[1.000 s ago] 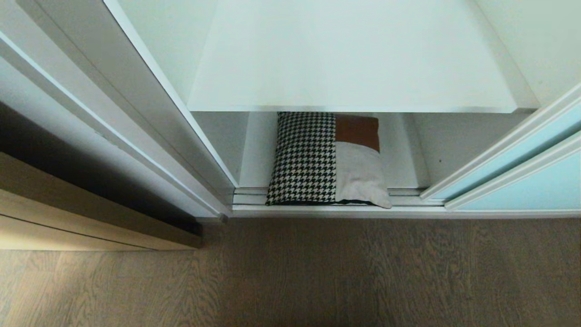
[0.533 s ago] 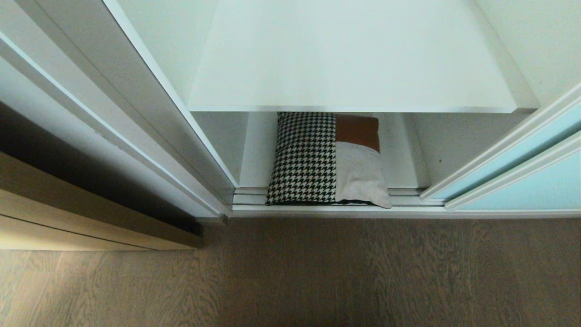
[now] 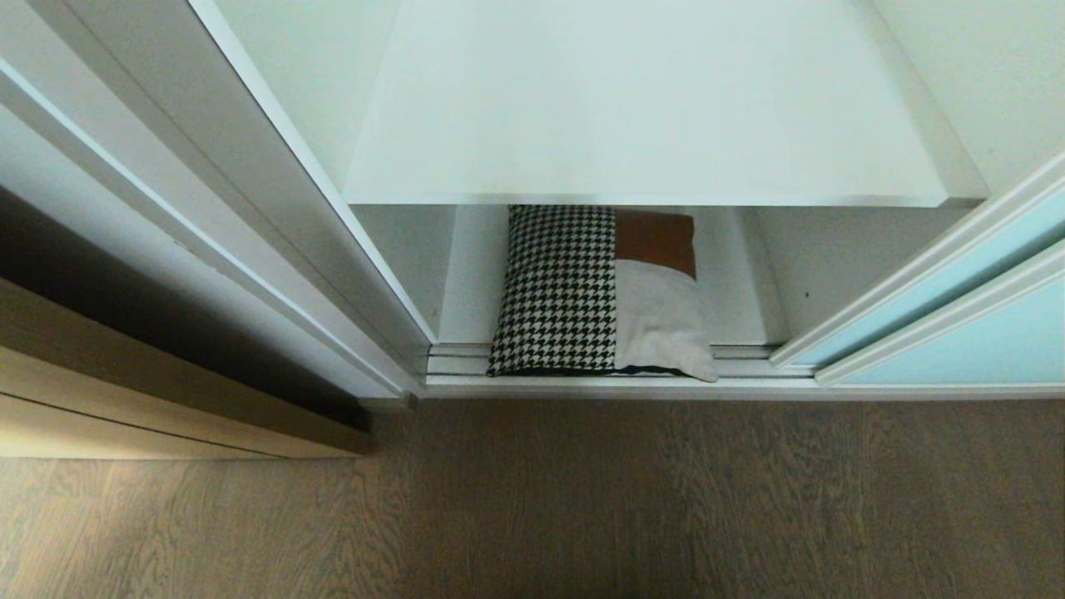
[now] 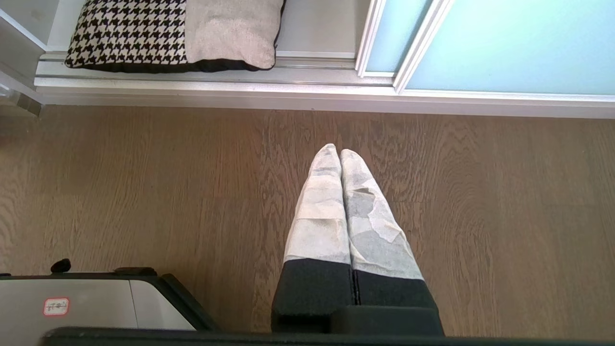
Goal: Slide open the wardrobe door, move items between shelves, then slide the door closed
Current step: Close the door
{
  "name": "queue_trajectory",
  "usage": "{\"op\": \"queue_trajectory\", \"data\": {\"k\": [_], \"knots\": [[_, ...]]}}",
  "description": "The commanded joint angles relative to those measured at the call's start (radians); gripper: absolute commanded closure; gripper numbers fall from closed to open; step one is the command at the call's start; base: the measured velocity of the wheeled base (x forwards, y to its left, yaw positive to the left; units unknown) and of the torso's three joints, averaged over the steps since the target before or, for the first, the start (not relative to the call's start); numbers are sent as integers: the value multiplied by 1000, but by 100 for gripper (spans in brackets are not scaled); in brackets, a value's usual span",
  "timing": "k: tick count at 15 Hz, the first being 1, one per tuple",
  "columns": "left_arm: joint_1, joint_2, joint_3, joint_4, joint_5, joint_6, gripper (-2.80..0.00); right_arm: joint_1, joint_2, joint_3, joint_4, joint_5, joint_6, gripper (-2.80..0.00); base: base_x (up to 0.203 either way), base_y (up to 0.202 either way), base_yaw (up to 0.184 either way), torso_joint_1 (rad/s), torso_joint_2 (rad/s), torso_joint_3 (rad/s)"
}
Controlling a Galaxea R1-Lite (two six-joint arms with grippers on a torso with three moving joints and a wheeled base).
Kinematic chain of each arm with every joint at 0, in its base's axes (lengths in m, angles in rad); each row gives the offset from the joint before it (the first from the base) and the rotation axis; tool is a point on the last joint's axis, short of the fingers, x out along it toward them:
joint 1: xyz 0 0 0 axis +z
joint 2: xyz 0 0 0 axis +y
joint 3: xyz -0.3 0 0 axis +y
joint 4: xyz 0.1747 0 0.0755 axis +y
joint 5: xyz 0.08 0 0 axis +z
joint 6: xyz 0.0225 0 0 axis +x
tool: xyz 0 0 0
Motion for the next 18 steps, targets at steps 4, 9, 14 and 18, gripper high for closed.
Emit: {"op": "queue_trajectory", "data": {"k": [4,9,14,18], "knots": [[0,5,1,2,-1,1,0,0,1,0,0,0,0,0,0,0,0,0,0,0],[0,5,1,2,-1,1,0,0,1,0,0,0,0,0,0,0,0,0,0,0],[0,5,1,2,-1,1,0,0,1,1,0,1,-1,0,0,0,0,0,0,0],[0,5,1,2,-1,1,0,0,1,0,1,0,2,0,0,0,0,0,0,0]]}}
